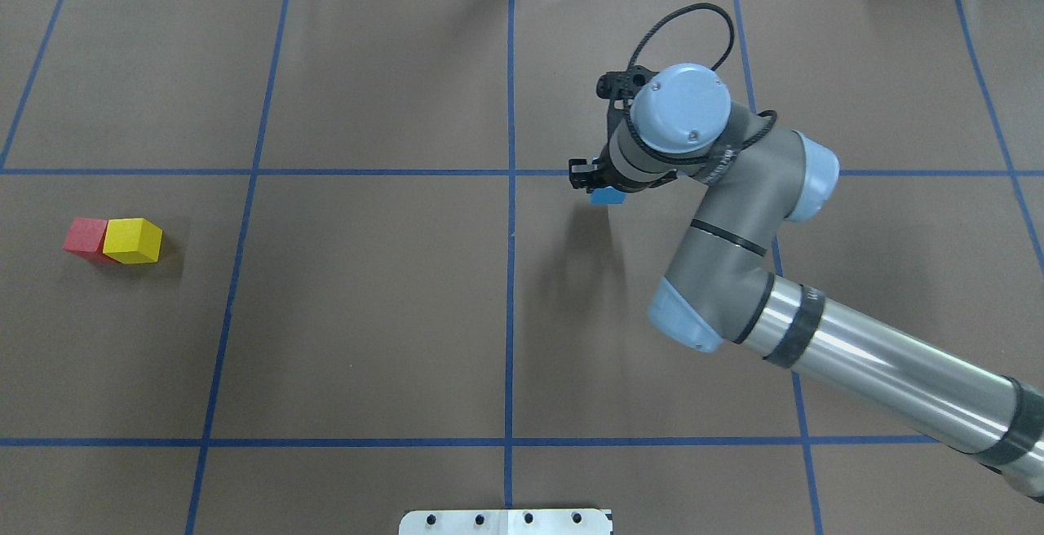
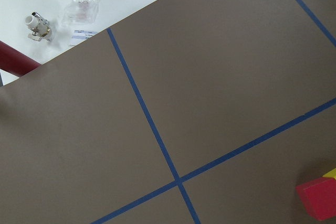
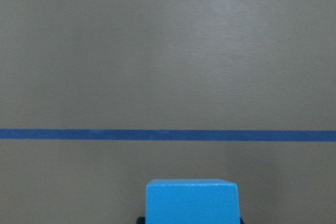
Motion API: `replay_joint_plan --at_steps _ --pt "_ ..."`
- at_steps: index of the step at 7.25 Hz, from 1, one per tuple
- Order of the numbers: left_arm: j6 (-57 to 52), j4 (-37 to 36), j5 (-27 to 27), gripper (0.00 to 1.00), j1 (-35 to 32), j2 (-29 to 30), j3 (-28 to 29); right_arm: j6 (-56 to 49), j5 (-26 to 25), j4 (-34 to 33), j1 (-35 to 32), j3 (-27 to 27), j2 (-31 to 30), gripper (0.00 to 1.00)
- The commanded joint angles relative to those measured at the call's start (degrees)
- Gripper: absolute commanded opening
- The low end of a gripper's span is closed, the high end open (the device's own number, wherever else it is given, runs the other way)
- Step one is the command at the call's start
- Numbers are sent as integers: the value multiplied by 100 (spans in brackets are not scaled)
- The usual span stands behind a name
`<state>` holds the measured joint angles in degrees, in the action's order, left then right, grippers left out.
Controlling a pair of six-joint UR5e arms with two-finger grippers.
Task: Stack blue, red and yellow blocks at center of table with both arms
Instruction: 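Carry the blue cube with the right gripper to the table center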
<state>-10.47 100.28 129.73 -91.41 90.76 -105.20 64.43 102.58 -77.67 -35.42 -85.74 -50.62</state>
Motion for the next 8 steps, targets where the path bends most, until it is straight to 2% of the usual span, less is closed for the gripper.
replay_joint_plan --at_steps 1,2,3,4,5,6,8 --pt "-8 0 0 100 0 -6 70 497 -273 -46 402 995 1025 0" --pt "1 0 0 100 0 -6 96 649 -282 -37 500 1094 1115 0" --pt "1 0 0 100 0 -15 114 720 -387 -46 588 1112 1151 9" --pt "1 0 0 100 0 -15 123 721 -527 -72 667 1121 1142 27" --pt "1 0 0 100 0 -6 140 764 -572 -151 685 1138 1142 55" --pt "1 0 0 100 0 -6 141 965 -877 -152 798 1139 1142 99" --pt "-8 0 0 100 0 -15 132 967 -933 -160 799 1095 1151 100"
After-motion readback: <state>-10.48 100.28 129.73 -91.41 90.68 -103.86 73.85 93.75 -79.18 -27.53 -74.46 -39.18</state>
